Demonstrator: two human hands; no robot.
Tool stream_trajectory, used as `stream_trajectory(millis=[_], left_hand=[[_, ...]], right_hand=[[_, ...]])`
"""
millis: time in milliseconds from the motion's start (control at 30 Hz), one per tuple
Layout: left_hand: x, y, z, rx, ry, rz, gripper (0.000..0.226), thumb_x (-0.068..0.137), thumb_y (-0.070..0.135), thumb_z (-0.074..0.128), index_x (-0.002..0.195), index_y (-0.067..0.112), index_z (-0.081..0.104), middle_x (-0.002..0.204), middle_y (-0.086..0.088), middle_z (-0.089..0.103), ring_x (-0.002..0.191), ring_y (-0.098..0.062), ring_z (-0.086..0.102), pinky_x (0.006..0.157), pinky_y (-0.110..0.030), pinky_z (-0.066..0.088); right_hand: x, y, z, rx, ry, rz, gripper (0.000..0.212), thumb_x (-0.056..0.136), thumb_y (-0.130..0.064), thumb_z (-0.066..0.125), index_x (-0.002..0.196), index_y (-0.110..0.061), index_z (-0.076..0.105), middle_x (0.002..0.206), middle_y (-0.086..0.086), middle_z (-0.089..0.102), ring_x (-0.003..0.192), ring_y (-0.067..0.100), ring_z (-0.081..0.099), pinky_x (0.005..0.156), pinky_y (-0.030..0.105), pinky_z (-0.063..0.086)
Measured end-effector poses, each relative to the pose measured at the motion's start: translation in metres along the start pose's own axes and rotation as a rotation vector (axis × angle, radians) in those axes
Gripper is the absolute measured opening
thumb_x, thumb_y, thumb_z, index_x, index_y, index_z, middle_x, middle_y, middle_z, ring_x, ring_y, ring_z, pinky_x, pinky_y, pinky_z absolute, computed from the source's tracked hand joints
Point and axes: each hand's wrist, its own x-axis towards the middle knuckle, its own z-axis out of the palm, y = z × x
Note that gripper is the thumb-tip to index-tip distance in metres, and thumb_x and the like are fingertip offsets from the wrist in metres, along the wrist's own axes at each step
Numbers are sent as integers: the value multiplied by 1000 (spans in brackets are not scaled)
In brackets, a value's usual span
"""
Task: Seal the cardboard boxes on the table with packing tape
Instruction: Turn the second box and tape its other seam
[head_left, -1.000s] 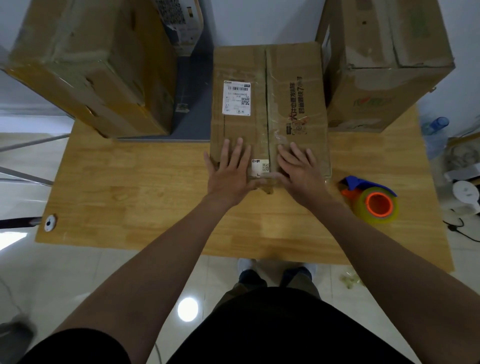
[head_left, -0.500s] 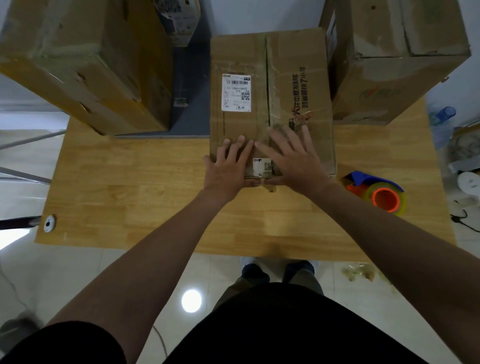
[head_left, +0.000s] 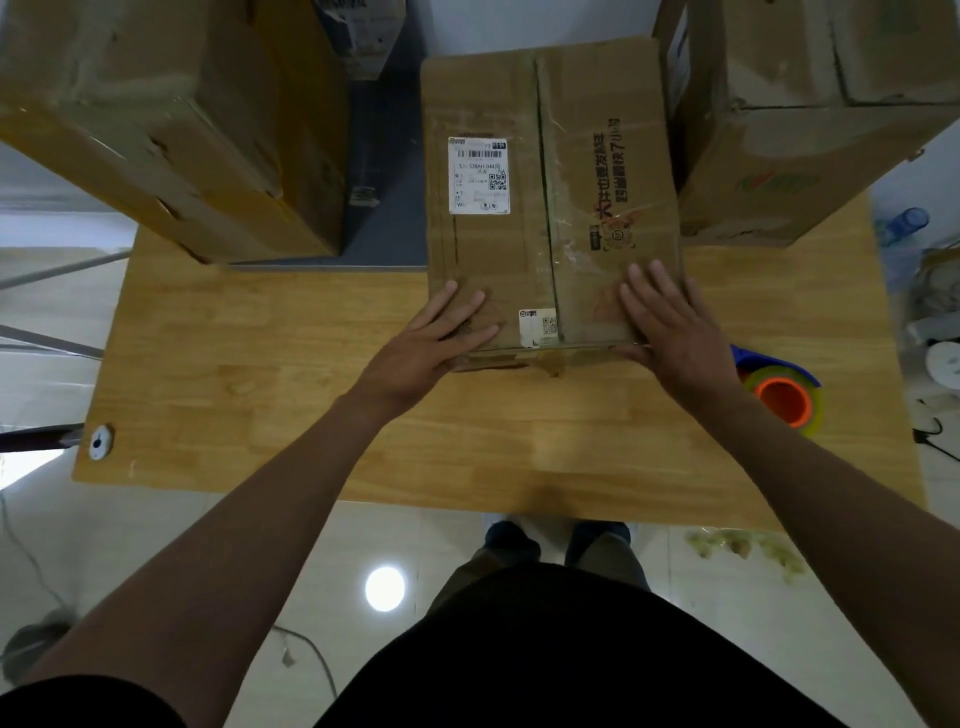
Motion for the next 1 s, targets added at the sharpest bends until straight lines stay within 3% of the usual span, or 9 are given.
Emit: stream_trajectory(millis=[67,167,333,400,500,633,833,900,1000], left_hand=[[0,3,2,-64,13,-38,68,96,3,65,154,31,44,170,7,20,159,-20,-1,123,-30,19],[-1,15,6,-104,0,-161,68,104,5,51,163,21,21,173,3,-2,157,-17,-16,124,-34,8],[-3,44,25,-445,205,-423,72,110,21,43,164,13,-5,168,-1,-26,156,-12,-16,122,-13,6],[4,59,33,-611,342,-604,72,111,32,41,164,16,-5,170,1,-19,155,-6,-5,117,-7,16],[23,74,40,-914,598,-840,72,110,33,43,163,12,0,170,-9,11,155,-16,18,124,-30,28],[45,78,40,-1138,778,-1083,64,110,31,42,162,17,8,165,-12,27,148,-21,37,112,-27,38],[61,57,45,-1483,959,-1320,59,106,40,47,158,33,22,154,-3,46,136,-24,51,115,-47,43],[59,60,43,-1392,908,-1310,56,107,40,44,158,34,22,150,0,48,133,-22,52,114,-45,43],[47,72,36,-936,696,-1147,46,112,34,31,156,20,28,133,3,53,120,-17,54,98,-30,45]], right_hand=[[-4,5,4,154,78,75,76,100,-54,41,155,-3,30,166,12,18,156,29,9,126,46,11],[-3,-1,6,321,147,138,78,99,-45,54,154,2,28,167,16,14,155,33,8,127,37,10],[4,-28,4,756,217,620,65,107,-39,44,160,-10,19,169,4,7,155,14,10,126,32,19],[9,-34,1,841,270,741,64,108,-36,44,160,-11,19,167,5,19,152,13,19,123,28,25],[13,-36,-6,953,307,875,63,107,-32,47,160,-12,21,162,4,32,143,4,30,105,2,30],[18,-36,-4,1043,313,1012,61,105,-36,50,158,-14,28,159,4,38,143,14,38,113,26,40],[23,-43,3,1190,351,1229,64,102,-45,51,156,-17,33,155,3,44,140,19,43,115,42,41],[24,-45,2,1211,344,1253,64,102,-45,50,157,-16,32,156,3,42,142,20,42,116,43,40],[20,-48,-9,1056,235,1143,61,106,-43,40,159,-17,24,156,6,42,141,25,41,115,41,38]])
